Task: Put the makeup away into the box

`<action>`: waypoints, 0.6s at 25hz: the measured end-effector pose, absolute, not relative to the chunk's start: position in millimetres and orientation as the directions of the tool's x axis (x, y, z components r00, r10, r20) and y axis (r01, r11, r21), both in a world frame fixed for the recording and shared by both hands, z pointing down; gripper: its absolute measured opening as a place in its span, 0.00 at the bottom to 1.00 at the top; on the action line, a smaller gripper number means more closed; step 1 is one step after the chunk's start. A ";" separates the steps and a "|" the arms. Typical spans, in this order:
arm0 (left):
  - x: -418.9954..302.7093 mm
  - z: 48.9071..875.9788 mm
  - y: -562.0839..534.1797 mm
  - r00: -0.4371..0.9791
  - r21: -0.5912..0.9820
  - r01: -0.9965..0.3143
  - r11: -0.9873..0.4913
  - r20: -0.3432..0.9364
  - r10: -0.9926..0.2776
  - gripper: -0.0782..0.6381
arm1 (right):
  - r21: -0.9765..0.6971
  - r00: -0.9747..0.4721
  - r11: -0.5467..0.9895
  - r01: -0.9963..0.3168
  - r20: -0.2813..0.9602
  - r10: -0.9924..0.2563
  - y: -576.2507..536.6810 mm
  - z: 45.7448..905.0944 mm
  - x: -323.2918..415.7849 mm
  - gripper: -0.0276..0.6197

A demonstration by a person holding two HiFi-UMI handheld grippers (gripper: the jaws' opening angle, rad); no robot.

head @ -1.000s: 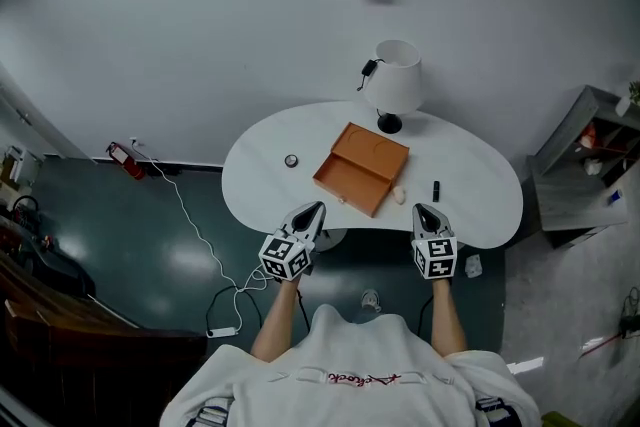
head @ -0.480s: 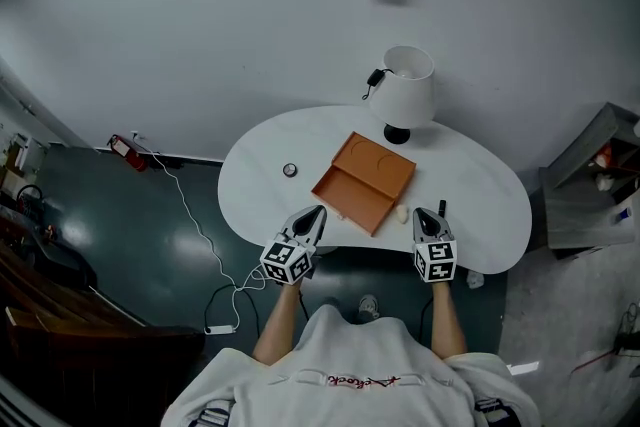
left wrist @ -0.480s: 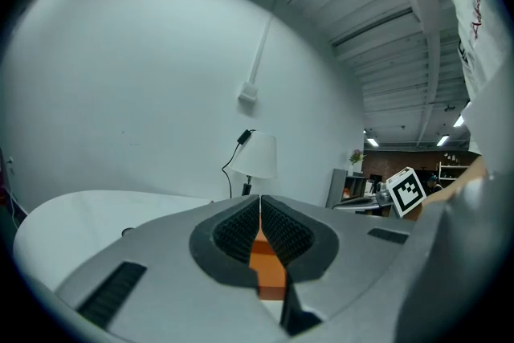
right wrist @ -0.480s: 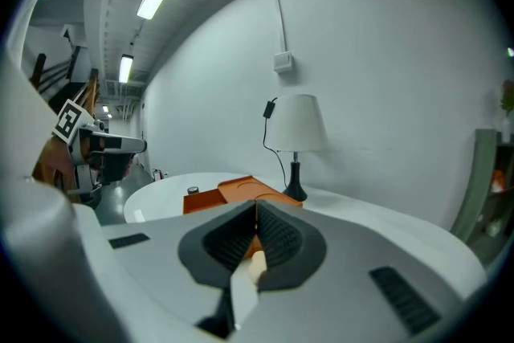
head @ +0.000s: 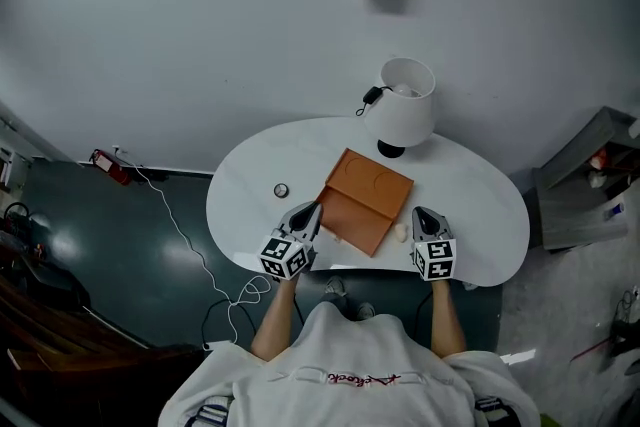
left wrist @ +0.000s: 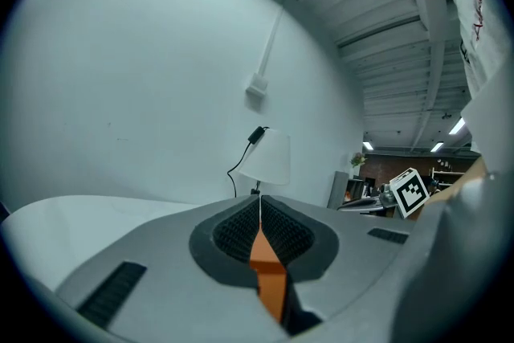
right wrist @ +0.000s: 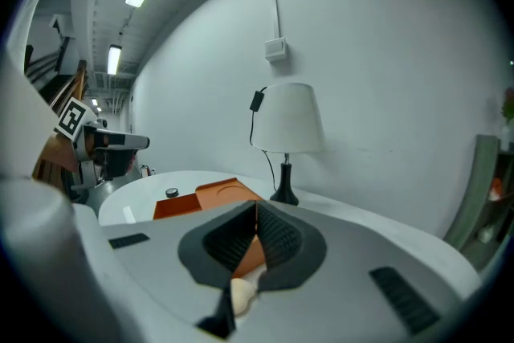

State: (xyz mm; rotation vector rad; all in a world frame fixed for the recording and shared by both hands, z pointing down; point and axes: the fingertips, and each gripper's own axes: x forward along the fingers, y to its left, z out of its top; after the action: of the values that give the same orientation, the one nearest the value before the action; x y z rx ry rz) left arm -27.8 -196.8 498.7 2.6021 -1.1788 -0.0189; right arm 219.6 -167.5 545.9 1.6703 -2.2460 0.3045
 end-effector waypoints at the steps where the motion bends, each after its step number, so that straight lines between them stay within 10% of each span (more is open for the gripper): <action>1: -27.4 495.9 -204.9 0.672 0.257 -0.729 -0.634 0.100 -0.733 0.13 | 0.029 -0.255 0.287 -0.958 0.379 -0.890 -173.5 543.5 220.3 0.07; 15: -24.2 556.7 -219.0 0.686 0.338 -0.719 -0.607 0.200 -0.700 0.13 | -0.017 -0.226 0.252 -0.968 0.506 -0.832 -170.8 602.4 227.9 0.07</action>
State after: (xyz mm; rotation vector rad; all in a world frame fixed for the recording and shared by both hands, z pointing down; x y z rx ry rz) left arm -24.2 -219.0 556.7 2.5064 -1.1067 0.0659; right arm 227.9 -170.8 602.4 1.6424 -2.1350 0.4658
